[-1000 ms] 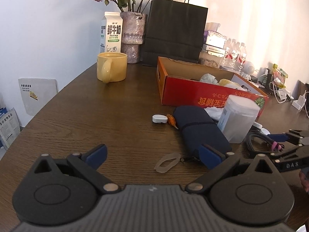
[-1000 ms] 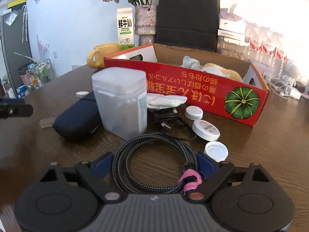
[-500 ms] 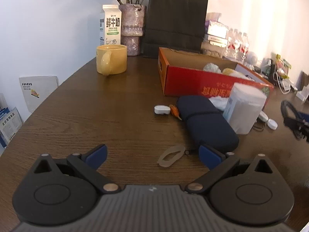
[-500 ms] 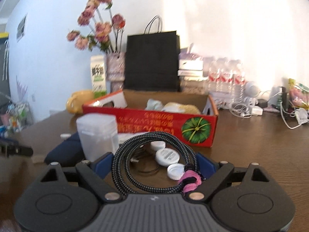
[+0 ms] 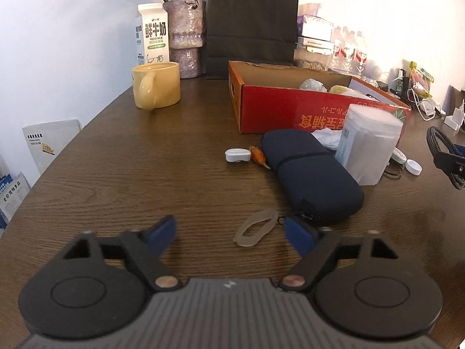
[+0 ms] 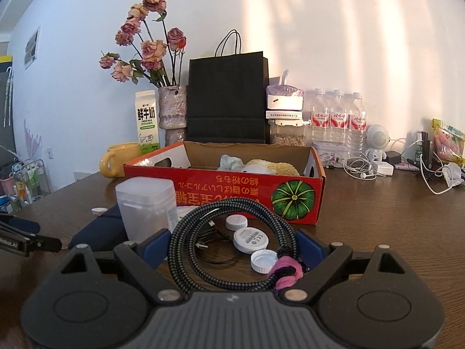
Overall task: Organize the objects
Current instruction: 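Grasp the black braided cable with the right tool while the left tool grasps the clear plastic piece, then carry cable and clear piece into the box and open both tools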
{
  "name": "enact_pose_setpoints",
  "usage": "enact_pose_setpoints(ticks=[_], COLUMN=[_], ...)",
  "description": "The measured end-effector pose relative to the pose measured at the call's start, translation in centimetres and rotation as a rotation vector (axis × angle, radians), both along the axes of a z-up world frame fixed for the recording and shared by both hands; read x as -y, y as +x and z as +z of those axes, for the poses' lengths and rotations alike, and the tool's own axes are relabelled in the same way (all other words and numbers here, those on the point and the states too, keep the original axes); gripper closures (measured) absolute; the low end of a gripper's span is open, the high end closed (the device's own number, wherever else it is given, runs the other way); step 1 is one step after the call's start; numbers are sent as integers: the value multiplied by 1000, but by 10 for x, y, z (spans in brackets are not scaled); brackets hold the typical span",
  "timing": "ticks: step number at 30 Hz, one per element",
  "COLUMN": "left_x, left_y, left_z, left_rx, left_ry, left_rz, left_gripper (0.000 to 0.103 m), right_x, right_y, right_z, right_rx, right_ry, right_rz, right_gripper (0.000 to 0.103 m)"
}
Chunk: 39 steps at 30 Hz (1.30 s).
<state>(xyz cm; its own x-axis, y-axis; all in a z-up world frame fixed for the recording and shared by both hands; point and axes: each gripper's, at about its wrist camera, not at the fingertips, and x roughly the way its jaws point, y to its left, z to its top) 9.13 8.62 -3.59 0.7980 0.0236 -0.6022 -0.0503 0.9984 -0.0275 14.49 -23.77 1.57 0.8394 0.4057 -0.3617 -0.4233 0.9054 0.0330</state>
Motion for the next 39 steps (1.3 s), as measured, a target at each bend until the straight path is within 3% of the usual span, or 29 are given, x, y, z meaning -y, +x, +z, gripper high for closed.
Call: enact_pose_setpoints(ticks=[4, 6, 7, 8, 19, 33, 39], left_x=[8, 14, 16, 18, 20, 26, 35], left_y=[3, 3, 3, 3, -5, 1, 18], left_z=[-3, -4, -3, -3, -1, 51, 68], left_rx=[4, 18, 20, 20, 60, 234, 282], left_ry=[44, 64, 61, 59, 30, -15, -42], left_rz=[-50, -96, -123, -134, -115, -113, -133], left_gripper=[47, 63, 84, 93, 97, 97, 97], right_x=[0, -1, -1, -1, -2, -4, -9], right_y=[0, 0, 0, 0, 2, 1, 6], right_z=[0, -1, -1, -1, -1, -1, 15], right_rx=[-2, -4, -5, -5, -14, 2, 35], right_ry=[-3, -4, -5, -5, -9, -14, -6], right_rz=[1, 2, 1, 1, 3, -4, 3], right_gripper=[12, 12, 12, 12, 12, 12, 12])
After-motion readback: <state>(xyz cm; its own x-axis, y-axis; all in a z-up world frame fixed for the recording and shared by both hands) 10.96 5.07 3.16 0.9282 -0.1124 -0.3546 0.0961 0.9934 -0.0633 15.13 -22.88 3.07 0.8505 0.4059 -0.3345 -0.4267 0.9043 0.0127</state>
